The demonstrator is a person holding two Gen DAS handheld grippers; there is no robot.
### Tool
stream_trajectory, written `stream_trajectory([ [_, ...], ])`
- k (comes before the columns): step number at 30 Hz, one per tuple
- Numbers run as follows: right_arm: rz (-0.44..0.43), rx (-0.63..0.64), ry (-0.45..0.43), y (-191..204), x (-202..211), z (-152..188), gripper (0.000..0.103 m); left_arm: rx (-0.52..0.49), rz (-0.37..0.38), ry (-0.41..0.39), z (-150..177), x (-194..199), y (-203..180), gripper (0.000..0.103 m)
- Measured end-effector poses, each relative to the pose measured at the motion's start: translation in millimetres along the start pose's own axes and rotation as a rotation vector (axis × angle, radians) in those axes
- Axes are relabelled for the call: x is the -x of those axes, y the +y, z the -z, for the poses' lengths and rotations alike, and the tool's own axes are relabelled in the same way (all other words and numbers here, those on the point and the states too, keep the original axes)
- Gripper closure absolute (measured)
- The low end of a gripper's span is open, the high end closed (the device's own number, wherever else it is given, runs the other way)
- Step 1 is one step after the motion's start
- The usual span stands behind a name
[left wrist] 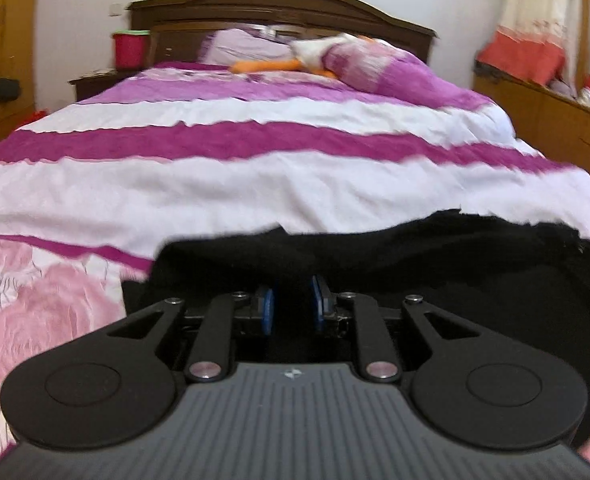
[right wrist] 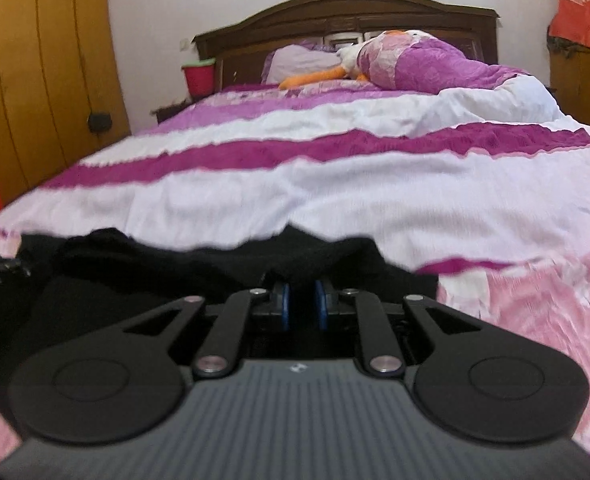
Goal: Fold small clothes
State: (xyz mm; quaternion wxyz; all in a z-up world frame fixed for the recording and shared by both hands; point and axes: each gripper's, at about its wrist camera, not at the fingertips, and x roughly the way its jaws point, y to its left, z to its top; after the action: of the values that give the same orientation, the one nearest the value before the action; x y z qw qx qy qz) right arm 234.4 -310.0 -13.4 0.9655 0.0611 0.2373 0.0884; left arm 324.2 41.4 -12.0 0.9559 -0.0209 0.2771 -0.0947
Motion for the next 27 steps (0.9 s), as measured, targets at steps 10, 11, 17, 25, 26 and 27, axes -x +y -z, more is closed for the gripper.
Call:
stream_trajectory([
  [10, 0.071, -0.098, 0.074, -10, -55, -1, 0.084, 0.142, -0.088, 0.060, -11, -46, 24, 0.081],
  [11, 0.070, -0.104, 0.081, -12, -57, -1, 0.084, 0.153, -0.083, 0.059, -9, -48, 26, 0.081],
  [17, 0.060, -0.189, 0.017, -20, -46, -6, 0.077, 0.143, -0.089, 0.055, -7, -49, 26, 0.081],
  [25, 0.111, -0.080, -0.049, -8, -11, -13, 0.057, 0.134, -0.092, 0.055, -11, -32, 22, 0.081],
  [26, 0.115, -0.070, -0.046, -7, -8, -13, 0.057, 0.135, -0.090, 0.055, -11, -26, 23, 0.081],
  [27, 0.117, -0.061, -0.050, -6, -3, -12, 0.057, 0.140, -0.086, 0.052, -11, -21, 24, 0.081],
])
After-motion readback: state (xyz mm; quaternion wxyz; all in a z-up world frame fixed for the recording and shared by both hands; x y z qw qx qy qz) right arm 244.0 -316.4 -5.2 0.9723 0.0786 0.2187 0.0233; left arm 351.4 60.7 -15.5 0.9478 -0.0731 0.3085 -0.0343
